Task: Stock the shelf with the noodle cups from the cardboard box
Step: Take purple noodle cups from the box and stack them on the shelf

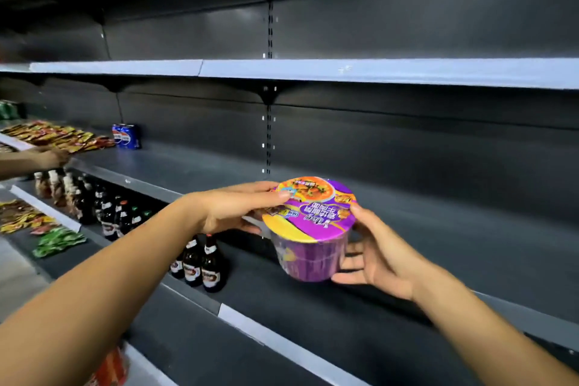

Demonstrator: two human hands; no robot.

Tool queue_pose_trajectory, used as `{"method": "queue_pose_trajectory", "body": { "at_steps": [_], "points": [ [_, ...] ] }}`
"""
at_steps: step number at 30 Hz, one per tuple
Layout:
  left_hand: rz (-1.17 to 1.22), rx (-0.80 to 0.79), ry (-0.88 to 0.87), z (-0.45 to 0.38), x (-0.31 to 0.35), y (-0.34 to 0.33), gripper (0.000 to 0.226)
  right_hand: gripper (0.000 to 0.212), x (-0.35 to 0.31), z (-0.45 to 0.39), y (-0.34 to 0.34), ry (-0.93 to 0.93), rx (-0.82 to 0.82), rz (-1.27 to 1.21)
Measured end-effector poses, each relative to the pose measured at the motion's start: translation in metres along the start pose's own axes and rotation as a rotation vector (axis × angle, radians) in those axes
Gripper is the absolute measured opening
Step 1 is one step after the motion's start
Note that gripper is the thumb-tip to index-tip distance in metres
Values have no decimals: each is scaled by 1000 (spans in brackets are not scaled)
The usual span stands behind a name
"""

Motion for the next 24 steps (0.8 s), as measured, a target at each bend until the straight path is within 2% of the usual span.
{"method": "queue_pose_trajectory", "body": {
  "at_steps": [3,5,8,12,13,15,17,18,21,24],
  "points": [
    [68,-26,-94,-25,7,-2,110,86,-13,-5,15,-16,47,-90],
    [124,-25,-144,-41,6,-1,124,94,-21,-11,21,-33,62,-150],
    [188,-68,-241,-60,6,-5,114,90,-32,-22,26,-65,74,-210],
    [102,-41,-384,-81,-1,-4,92,94,-42,-51,32,-110,127,-151],
    [77,-1,-390,-88,-8,0,87,95,-45,-61,32,-120,145,-144],
    [14,145,-376,-103,-29,19,91,91,-52,-79,31,-92,197,-215],
    [-53,328,-337,-117,-48,42,95,78,-67,-98,27,37,247,-343],
    [-95,417,-313,-121,-56,51,94,70,-76,-107,23,115,295,-312],
    [-234,567,-237,-131,-76,69,106,64,-93,-134,7,245,557,100],
    [-153,463,-244,-151,-106,81,84,79,-100,-173,9,232,678,245]
  ]
}}
Point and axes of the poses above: each hand's wrist, its own z-axis away from the middle knuckle, its own y-axis out of the back of the hand, x = y × z, the point moved 10 cm from there along -z, towards the middle knuckle, and after that the axes turned 14 degrees about -y, right-handed, at the moved point
